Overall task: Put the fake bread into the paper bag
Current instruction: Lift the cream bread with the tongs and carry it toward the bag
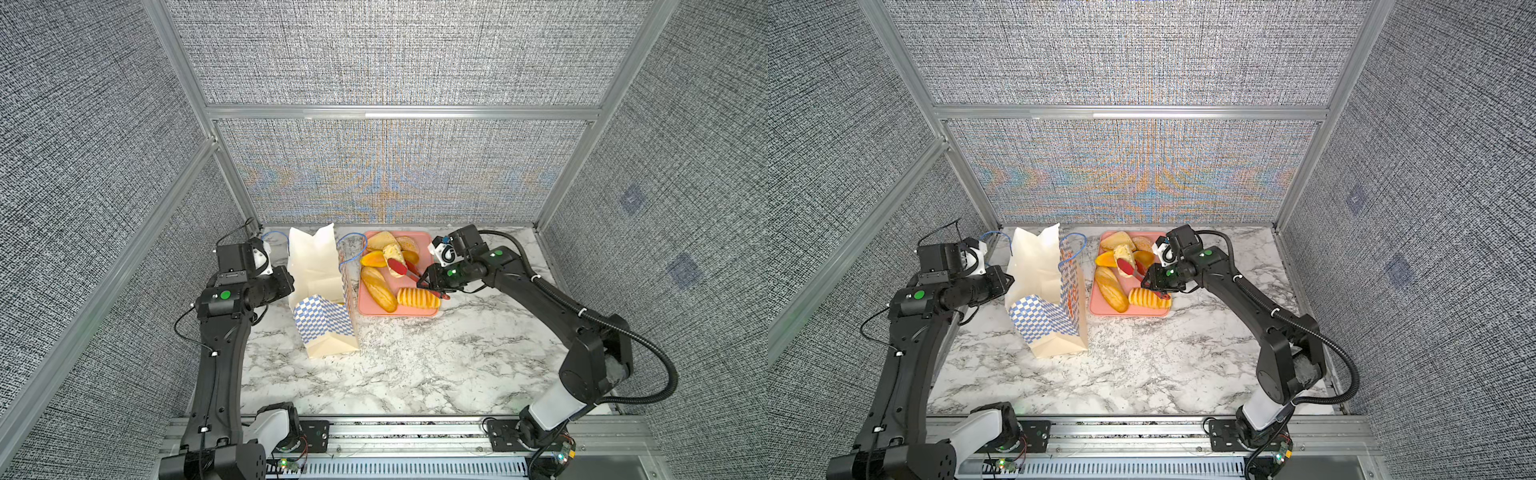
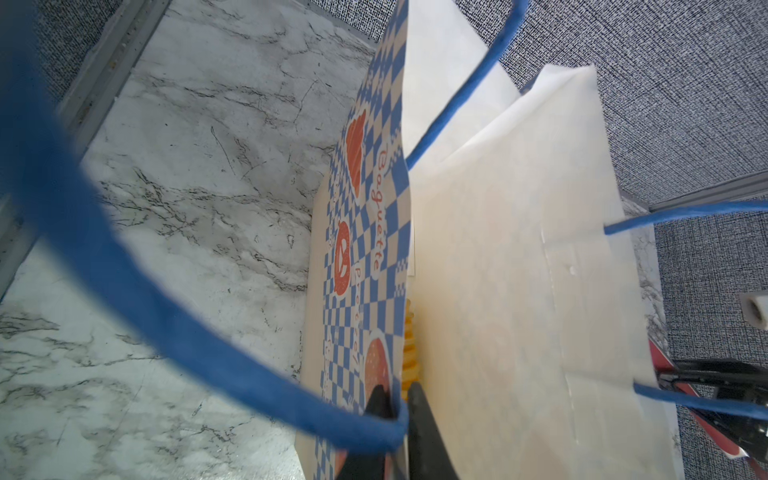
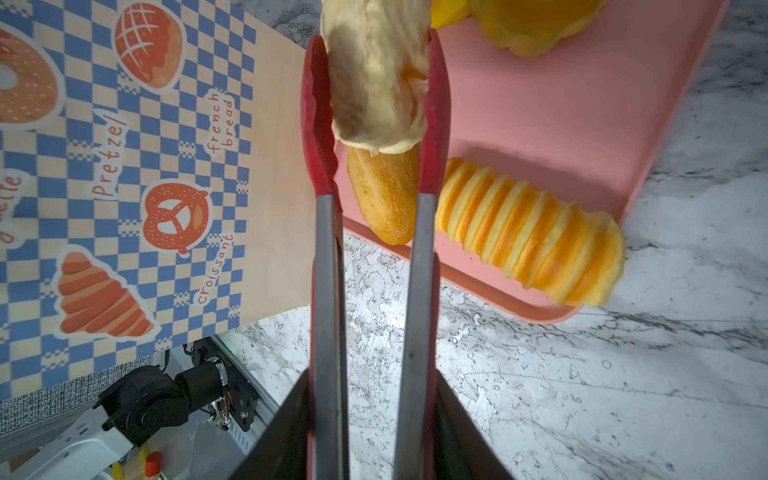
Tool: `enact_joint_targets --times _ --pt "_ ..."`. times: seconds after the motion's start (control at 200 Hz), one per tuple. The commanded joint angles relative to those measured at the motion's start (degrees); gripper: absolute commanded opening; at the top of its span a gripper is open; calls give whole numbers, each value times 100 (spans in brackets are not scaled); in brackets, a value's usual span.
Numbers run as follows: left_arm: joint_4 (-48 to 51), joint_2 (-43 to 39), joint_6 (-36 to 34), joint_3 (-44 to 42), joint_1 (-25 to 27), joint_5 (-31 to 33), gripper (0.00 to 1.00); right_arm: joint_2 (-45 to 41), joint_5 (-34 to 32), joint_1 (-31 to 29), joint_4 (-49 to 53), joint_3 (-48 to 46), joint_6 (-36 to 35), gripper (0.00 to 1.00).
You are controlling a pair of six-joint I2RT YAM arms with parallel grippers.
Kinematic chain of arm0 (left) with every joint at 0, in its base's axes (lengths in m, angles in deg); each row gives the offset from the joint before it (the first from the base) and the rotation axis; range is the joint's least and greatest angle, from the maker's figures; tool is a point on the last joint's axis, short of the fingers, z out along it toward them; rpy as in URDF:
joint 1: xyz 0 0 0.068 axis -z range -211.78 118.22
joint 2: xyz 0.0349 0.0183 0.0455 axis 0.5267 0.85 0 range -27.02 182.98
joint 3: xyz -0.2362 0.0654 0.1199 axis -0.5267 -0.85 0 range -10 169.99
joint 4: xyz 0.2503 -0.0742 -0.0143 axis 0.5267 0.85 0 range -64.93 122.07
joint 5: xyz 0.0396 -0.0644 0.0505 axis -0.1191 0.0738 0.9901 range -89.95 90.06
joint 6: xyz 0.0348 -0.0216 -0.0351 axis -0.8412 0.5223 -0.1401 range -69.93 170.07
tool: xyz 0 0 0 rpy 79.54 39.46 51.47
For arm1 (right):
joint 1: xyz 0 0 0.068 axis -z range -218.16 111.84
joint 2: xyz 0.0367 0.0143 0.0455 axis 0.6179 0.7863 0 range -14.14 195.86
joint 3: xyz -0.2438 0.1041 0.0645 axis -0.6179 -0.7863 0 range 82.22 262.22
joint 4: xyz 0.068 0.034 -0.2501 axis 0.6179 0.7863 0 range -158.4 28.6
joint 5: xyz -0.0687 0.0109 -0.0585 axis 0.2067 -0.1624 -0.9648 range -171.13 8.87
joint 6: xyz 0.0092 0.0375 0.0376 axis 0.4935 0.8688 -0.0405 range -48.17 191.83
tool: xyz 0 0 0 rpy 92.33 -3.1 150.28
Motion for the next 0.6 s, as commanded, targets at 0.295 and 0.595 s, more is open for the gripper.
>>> enact_joint_targets --times 0.295,0.595 --pt "-54 0 -26 38 0 -49 4 -434 16 -7 117 160 32 42" --pt "-17 -3 -92 65 1 -31 0 -848 -23 -5 362 577 81 42"
